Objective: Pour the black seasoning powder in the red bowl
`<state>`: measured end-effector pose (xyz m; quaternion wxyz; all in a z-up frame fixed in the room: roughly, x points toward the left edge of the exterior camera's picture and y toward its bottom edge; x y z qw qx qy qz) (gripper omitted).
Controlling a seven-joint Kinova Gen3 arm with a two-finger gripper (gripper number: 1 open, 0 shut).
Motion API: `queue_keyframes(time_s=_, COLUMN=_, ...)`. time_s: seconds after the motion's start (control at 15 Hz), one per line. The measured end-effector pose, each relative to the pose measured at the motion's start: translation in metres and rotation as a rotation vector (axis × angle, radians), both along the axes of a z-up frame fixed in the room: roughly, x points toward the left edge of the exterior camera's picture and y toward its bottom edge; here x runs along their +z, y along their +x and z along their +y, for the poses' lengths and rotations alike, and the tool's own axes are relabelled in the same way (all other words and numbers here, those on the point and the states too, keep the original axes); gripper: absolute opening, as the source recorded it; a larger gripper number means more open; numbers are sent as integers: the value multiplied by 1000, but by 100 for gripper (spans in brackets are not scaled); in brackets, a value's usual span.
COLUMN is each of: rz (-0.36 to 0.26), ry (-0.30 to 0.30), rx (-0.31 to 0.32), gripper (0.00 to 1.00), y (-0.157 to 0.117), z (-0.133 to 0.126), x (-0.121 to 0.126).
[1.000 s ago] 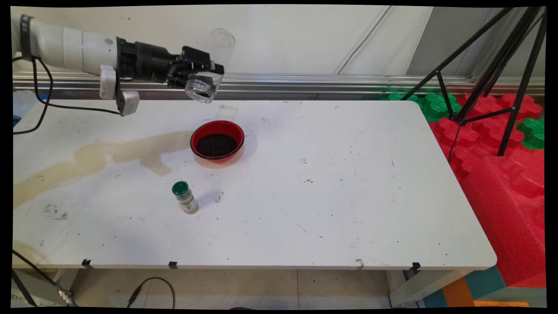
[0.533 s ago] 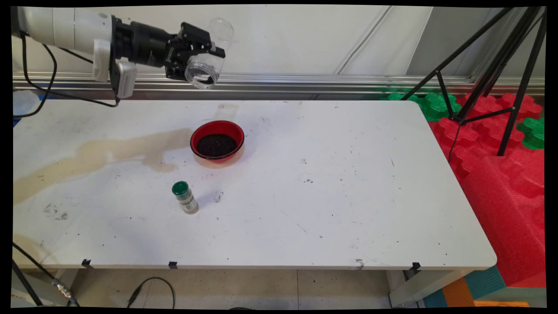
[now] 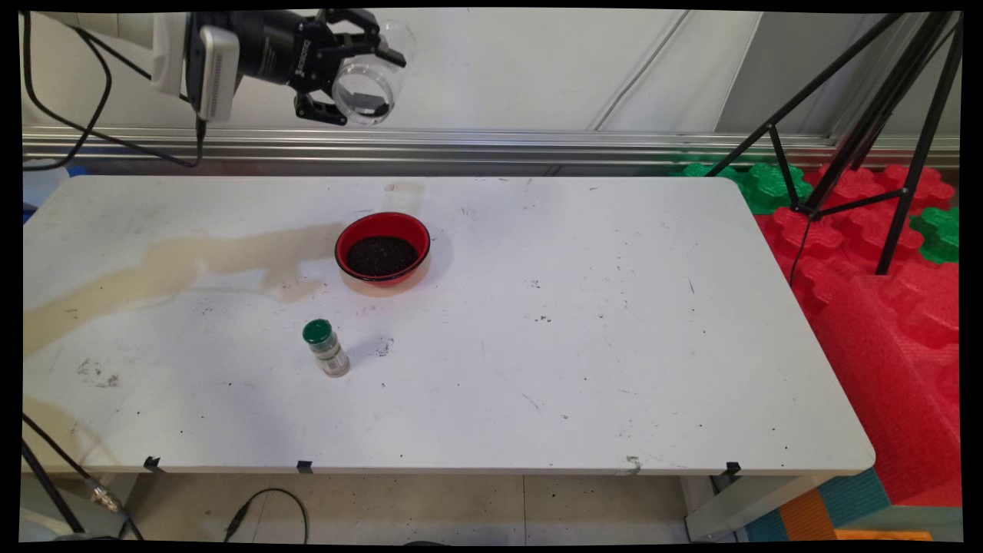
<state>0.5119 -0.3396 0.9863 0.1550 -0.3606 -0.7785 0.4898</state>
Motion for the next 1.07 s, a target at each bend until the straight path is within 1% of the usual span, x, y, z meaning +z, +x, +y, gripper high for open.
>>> queue_keyframes(time_s=0.27, rz=92, ry=102, rx=45, gripper=0, y=-8, z=-2, x=18)
queue_keyframes(time_s=0.47, rz=148, ry=163, rx=71, gripper=0, y=-12, z=-2, x=27)
queue_keyframes(time_s=0.53, rz=174, ry=193, rx=82, gripper=0, y=-14, z=-2, x=31)
queue_keyframes(time_s=0.8, rz=286, ry=331, rx=135, gripper=0, y=-23, z=0, x=42)
queue_keyframes(time_s=1.07, rz=385, ry=474, rx=183, gripper=0, y=-35, z=0, x=45)
